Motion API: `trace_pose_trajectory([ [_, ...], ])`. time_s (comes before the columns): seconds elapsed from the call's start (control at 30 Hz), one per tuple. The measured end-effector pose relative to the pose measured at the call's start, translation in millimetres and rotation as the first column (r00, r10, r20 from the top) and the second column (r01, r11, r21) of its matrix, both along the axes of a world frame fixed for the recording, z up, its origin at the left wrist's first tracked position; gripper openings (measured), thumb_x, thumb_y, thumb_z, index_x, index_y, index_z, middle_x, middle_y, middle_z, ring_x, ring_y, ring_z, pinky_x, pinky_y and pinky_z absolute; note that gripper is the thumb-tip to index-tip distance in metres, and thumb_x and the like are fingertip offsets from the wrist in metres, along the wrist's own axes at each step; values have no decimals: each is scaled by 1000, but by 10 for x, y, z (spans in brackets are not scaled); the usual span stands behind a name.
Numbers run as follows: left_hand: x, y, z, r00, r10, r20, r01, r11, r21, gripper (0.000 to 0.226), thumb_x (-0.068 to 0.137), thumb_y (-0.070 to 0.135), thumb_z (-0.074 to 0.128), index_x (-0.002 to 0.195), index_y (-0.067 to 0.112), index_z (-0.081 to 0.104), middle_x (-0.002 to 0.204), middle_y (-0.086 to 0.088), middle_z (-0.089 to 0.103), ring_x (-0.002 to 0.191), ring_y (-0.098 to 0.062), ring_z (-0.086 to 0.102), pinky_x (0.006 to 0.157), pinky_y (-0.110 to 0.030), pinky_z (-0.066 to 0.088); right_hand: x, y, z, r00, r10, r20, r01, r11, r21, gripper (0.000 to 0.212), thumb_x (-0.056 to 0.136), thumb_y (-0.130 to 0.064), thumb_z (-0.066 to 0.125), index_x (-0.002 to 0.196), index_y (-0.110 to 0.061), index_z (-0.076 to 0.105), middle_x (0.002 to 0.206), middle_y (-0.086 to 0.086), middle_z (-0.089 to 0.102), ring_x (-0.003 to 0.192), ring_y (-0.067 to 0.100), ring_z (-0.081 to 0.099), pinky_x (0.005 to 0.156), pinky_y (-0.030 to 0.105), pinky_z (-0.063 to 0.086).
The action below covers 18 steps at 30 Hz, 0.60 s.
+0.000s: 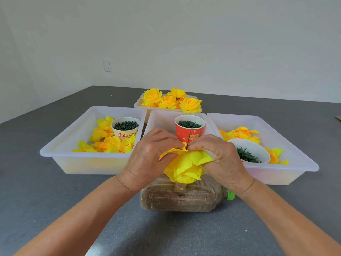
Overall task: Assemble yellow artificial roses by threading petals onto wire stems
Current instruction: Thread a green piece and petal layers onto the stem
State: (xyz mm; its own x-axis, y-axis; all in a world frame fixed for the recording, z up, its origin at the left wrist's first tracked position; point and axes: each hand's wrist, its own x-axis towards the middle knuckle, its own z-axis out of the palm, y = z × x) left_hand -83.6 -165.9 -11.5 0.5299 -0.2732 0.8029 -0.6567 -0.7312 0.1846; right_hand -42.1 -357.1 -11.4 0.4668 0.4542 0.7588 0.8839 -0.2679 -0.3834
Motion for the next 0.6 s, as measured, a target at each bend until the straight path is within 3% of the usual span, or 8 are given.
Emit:
trace_pose_trajectory([
  [0.2,-37,60,48,1000,-27,4,27,998,51,21,71,12,75,92,8,73,94,-2,69,86,-24,60,75,-38,50,-51,-29,35,969,-56,240,72,996,-57,12,70,0,72,81,-4,73,85,3,72,82,22,65,72,43,50],
  [0.37,-30,41,45,998,-59,-3,59,993,104,16,73,12,75,88,7,74,93,-2,70,87,-21,58,75,-36,50,-61,1,15,946,-86,314,117,990,-83,7,71,-2,71,77,-5,74,82,2,71,80,24,66,72,38,47],
  [0.6,-21,2,76,995,-65,70,53,985,166,14,85,11,63,80,4,74,82,-5,70,77,-25,60,70,-31,50,-55,22,24,912,-116,393,171,979,-109,27,56,14,62,72,-5,73,77,4,70,79,27,65,75,37,40],
])
